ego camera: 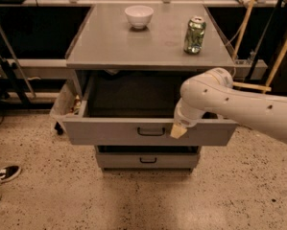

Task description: Open top drawer

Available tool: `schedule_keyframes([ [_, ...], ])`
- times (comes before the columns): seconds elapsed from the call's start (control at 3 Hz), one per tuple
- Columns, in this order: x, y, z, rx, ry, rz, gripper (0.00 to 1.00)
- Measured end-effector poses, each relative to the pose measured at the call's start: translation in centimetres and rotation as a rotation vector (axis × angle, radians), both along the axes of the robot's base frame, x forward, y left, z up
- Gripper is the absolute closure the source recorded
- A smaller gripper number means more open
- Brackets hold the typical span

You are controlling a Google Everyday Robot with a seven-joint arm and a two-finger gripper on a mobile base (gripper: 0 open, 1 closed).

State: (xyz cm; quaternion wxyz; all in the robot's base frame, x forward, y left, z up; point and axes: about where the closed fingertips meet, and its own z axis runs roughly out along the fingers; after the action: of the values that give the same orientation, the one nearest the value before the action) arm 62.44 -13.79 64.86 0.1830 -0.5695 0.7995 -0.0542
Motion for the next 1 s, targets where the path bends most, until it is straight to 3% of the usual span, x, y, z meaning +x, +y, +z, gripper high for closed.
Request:
schedule_keyframes([
  [1.0, -1.4, 0.1, 0.3, 0.022, -0.011, -0.017, 1.0],
])
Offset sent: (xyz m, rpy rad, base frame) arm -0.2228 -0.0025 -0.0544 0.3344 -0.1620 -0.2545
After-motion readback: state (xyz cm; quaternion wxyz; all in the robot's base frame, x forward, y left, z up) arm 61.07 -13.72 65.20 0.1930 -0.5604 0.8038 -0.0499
